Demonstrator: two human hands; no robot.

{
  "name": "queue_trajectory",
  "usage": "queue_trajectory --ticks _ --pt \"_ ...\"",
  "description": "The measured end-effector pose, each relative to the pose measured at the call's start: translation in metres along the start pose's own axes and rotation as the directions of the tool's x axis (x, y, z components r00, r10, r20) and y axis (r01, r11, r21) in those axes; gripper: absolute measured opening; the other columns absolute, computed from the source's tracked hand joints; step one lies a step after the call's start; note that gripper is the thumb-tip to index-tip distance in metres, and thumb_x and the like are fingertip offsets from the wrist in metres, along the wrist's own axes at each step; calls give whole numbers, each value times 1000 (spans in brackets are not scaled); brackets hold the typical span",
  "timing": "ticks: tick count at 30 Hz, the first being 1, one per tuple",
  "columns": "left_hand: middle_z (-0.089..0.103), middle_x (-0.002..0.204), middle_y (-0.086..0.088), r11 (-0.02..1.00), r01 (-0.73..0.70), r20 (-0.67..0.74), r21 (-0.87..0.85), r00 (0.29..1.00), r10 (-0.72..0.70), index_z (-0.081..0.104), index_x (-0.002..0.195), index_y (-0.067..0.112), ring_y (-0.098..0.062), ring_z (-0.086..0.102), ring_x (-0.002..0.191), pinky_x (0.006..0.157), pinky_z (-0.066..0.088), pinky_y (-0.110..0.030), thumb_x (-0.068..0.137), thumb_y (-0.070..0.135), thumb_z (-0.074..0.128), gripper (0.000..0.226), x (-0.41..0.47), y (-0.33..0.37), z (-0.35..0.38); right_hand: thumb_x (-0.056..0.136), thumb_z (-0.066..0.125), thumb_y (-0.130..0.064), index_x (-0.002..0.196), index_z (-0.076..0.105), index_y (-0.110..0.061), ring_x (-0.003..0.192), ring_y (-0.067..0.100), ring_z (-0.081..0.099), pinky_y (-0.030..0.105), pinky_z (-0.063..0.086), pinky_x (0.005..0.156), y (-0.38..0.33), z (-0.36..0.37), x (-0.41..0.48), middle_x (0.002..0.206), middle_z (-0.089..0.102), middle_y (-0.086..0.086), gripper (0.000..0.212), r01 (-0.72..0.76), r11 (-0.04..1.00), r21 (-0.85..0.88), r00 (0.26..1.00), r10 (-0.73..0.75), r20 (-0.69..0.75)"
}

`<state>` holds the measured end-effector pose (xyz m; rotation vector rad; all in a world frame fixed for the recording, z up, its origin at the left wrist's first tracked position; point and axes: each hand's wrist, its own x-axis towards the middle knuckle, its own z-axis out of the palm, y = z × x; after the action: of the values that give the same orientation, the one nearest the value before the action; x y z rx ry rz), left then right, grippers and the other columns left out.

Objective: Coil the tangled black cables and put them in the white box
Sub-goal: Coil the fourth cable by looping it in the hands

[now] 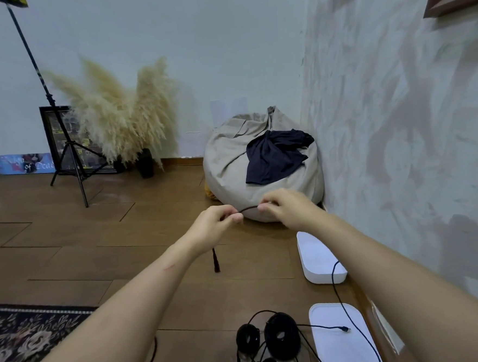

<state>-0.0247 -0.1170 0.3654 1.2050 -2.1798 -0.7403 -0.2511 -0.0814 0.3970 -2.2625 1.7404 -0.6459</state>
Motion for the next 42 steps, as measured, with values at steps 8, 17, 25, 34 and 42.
queue_trajectory --ticks 8,17,25,34,42 --pt "49 60 15 972 -23 3 -232 1000 24 73 95 22 -7 43 56 61 38 -31 107 36 52 28 -2 12 6 100 60 -42 97 69 -33 73 6 60 28 45 68 -7 -3 -3 76 67 -9 13 11 986 165 999 -19 48" --pt "58 76 0 863 178 186 -473 977 -100 70 103 9 -13 56 66 67 53 -30 109 25 49 27 -6 6 16 101 58 -36 94 65 -30 77 10 64 33 49 74 -3 -6 -2 76 70 -7 12 -36 996 87 999 36 3" --pt "64 84 1 792 246 255 -559 960 -118 69 109 5 -8 55 69 69 53 -24 109 21 49 25 -6 15 26 101 58 -37 99 73 -27 80 9 55 24 35 62 0 -12 1 81 62 -13 18 -1 1000 -19 988 -2 -154" --pt "73 92 -4 717 285 277 -637 952 -132 70 114 3 -12 62 76 77 57 -28 108 19 51 26 -4 15 30 100 59 -38 107 75 -28 94 11 62 27 38 70 0 -16 -2 95 70 -12 20 8 1000 -30 989 -12 -145" --pt "77 110 -12 707 286 289 -647 950 -120 71 118 5 -18 71 94 92 60 -35 107 20 54 26 10 27 44 101 59 -36 105 74 -26 84 8 51 20 30 61 13 -21 -7 84 59 -16 19 -56 992 -110 983 35 -183"
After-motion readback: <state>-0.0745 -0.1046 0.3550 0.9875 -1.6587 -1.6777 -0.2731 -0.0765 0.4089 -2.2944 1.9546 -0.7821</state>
